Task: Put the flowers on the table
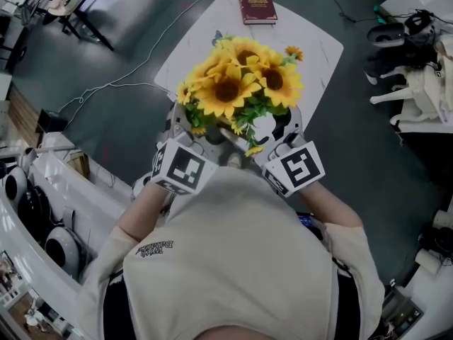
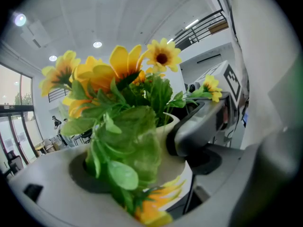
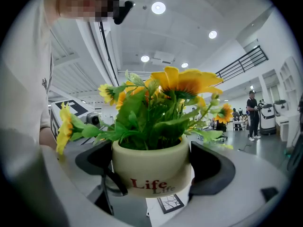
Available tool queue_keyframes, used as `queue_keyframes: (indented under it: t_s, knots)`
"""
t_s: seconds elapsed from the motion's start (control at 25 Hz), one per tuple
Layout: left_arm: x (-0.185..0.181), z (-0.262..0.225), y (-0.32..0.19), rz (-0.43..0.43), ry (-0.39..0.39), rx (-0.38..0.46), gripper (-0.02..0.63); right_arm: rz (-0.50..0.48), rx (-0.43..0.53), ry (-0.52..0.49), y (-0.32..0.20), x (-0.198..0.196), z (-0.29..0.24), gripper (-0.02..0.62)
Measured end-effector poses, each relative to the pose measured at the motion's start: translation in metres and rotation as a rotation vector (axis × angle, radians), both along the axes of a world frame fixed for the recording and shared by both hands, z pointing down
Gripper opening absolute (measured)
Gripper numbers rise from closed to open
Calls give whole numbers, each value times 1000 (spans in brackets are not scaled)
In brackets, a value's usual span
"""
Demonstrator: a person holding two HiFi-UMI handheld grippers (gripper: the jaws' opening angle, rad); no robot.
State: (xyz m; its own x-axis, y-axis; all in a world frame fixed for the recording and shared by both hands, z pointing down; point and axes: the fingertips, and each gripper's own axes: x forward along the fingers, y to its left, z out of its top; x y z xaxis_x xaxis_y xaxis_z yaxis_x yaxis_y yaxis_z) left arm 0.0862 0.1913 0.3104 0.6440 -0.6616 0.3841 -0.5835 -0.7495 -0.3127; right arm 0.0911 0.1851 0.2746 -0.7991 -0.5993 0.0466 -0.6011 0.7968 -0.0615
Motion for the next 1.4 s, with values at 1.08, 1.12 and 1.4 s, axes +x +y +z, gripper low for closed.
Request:
queue_keyframes:
  t_s: [1.08, 1.12, 1.4]
  knots:
    - [3, 8, -4, -33, 11, 45, 480, -30, 40, 12, -3, 3, 7, 507]
    - [2, 8, -7, -33, 11, 48, 480, -29, 42, 13, -5, 2, 8, 508]
    - [-48, 2, -56, -11, 28, 29, 480, -11, 28, 25, -55, -49, 2, 508]
